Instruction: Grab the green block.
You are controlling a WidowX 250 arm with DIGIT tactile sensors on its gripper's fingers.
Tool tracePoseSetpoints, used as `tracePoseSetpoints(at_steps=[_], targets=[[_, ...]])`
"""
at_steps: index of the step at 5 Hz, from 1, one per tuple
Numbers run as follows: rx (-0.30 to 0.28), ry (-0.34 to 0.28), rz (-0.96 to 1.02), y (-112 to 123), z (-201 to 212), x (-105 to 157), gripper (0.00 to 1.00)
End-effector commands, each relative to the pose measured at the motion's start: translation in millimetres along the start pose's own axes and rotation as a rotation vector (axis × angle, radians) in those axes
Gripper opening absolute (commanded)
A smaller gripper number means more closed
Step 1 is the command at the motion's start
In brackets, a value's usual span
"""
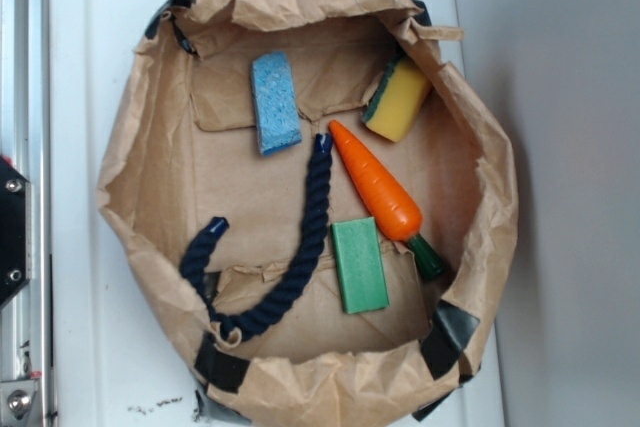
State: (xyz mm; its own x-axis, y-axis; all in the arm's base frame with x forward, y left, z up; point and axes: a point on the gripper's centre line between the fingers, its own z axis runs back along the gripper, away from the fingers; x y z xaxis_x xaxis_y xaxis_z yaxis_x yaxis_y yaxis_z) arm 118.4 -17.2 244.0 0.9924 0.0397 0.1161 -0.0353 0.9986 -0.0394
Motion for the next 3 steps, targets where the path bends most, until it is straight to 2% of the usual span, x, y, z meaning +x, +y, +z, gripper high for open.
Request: tracePoseSetpoints(at_steps=[1,2,3], targets=[[0.000,0.000,0.000,0.0,0.0,0.0,1.00],[-0.041,-0.036,-0.039,-13.6,-21.0,43.7,1.00],[-0.065,-0.073,-0.042,-19.7,-27.7,73.4,1.00]])
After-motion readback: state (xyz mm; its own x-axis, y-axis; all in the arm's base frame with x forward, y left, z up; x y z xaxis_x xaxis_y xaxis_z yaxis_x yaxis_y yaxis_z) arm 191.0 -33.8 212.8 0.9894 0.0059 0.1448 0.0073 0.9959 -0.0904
